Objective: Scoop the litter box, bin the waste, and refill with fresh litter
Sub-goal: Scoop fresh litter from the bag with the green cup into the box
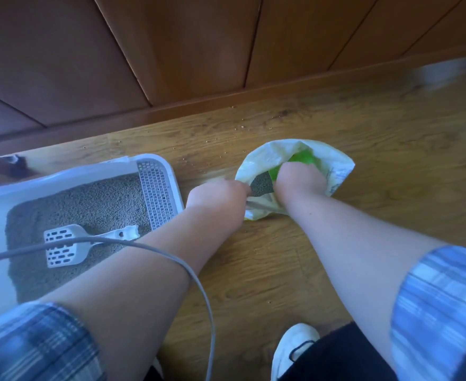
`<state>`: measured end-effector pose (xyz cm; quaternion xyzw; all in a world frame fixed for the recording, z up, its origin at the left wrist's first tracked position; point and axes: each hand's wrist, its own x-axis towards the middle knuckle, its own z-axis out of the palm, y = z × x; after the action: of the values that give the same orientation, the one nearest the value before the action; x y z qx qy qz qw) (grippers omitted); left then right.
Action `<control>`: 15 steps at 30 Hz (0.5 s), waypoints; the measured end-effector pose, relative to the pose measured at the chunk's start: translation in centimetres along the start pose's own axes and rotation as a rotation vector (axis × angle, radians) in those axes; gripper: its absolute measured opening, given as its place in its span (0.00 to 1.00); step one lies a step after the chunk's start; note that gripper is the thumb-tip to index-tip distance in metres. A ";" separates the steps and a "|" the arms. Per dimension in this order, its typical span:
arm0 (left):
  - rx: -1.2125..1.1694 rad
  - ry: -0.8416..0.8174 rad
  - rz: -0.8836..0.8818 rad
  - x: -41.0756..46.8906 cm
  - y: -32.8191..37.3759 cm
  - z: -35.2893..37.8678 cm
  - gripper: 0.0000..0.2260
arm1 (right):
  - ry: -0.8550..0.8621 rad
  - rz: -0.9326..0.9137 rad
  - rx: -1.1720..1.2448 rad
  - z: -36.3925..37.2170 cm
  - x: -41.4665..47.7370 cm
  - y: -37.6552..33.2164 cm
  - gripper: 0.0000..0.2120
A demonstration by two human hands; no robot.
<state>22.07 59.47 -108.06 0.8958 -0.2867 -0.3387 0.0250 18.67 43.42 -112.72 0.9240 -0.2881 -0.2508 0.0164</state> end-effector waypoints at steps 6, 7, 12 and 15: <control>-0.035 -0.015 0.021 -1.4 -0.3 0.4 0.16 | -0.142 -0.105 0.015 1.0 -0.5 -1.3 0.10; -0.042 -0.017 0.018 -1.5 -0.3 0.2 0.18 | -0.189 -0.116 0.011 0.9 -0.6 -1.4 0.11; -0.064 -0.060 0.009 -1.7 -0.1 -0.9 0.24 | -0.452 -0.244 -0.015 0.0 -0.6 -2.6 0.10; -0.064 -0.048 0.004 -2.0 0.0 -0.8 0.22 | -0.520 -0.311 0.046 -0.4 -0.4 -2.7 0.06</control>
<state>21.35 60.45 -106.28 0.8855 -0.2781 -0.3692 0.0475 20.02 45.79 -112.64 0.8620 -0.1433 -0.4719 -0.1175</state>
